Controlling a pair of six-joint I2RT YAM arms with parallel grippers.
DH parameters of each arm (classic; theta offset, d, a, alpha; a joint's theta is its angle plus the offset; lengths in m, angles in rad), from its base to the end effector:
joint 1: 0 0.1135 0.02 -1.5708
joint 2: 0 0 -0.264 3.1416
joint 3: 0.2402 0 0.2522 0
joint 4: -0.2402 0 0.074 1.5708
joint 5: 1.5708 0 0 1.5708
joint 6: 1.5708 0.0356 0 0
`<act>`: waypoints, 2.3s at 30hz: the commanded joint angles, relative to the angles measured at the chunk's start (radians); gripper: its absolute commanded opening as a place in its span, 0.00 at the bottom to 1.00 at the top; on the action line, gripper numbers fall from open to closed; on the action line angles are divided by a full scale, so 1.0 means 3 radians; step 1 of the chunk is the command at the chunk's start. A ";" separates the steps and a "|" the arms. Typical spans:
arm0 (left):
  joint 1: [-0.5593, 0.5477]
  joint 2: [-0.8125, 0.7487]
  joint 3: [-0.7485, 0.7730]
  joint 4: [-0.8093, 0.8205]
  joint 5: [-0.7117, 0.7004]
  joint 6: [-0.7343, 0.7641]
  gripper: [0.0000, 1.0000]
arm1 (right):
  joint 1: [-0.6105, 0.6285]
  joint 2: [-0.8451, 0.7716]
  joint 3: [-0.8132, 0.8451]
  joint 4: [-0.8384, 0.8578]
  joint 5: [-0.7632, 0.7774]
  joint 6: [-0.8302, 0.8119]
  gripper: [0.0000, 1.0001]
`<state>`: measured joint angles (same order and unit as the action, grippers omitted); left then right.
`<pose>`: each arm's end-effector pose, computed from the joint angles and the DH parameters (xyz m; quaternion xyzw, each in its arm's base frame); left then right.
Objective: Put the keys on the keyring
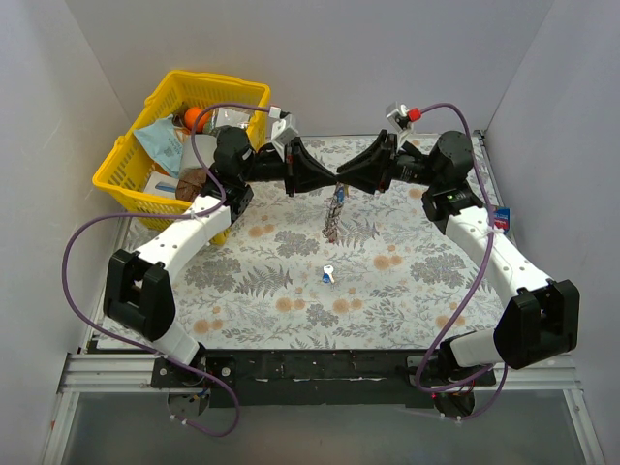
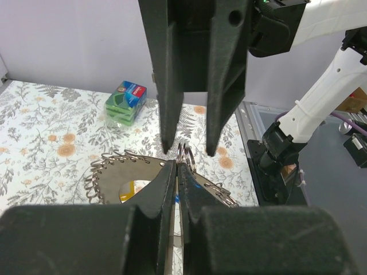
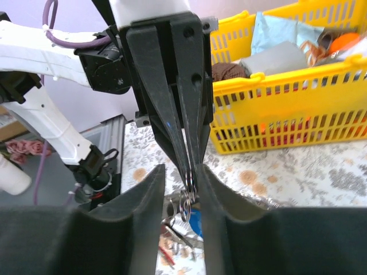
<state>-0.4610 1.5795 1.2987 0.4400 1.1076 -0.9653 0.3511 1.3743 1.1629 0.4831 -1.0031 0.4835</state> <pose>0.3110 -0.1900 0.3815 0.2500 0.6341 -0.6815 0.2664 0.2810 0.1349 0.4047 -0.3470 0.5545 0.5488 0.5205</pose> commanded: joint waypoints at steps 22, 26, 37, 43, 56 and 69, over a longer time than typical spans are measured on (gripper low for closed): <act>-0.0048 -0.0387 0.0063 -0.0704 -0.0103 0.1196 0.00 | -0.0362 -0.0357 -0.0430 0.1217 0.0086 0.0694 0.94; -0.0059 -0.0530 -0.0008 -0.1052 -0.0164 0.1938 0.00 | -0.0383 -0.0388 -0.0430 0.1161 0.0076 0.0659 0.95; -0.0212 -0.1010 -0.0341 -0.1109 -0.0869 0.3196 0.00 | -0.0383 -0.0439 -0.0425 0.0859 0.0097 0.0454 0.95; -0.0263 -0.1098 -0.0336 -0.1211 -0.1171 0.3473 0.00 | -0.0383 -0.0444 -0.0379 0.0701 0.0097 0.0332 0.95; -0.0263 -0.0817 0.0150 -0.2258 -0.0701 0.3320 0.00 | -0.0307 -0.0388 -0.0169 0.0129 0.0127 -0.0082 0.94; -0.0268 -0.0551 0.0564 -0.2755 -0.0036 0.3095 0.00 | 0.0133 -0.0153 0.0219 -0.0920 0.0051 -0.1023 0.72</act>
<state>-0.5388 1.4197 1.4086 -0.3748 0.9932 -0.0017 0.3679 1.3098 1.1717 0.3149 -0.9661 0.2867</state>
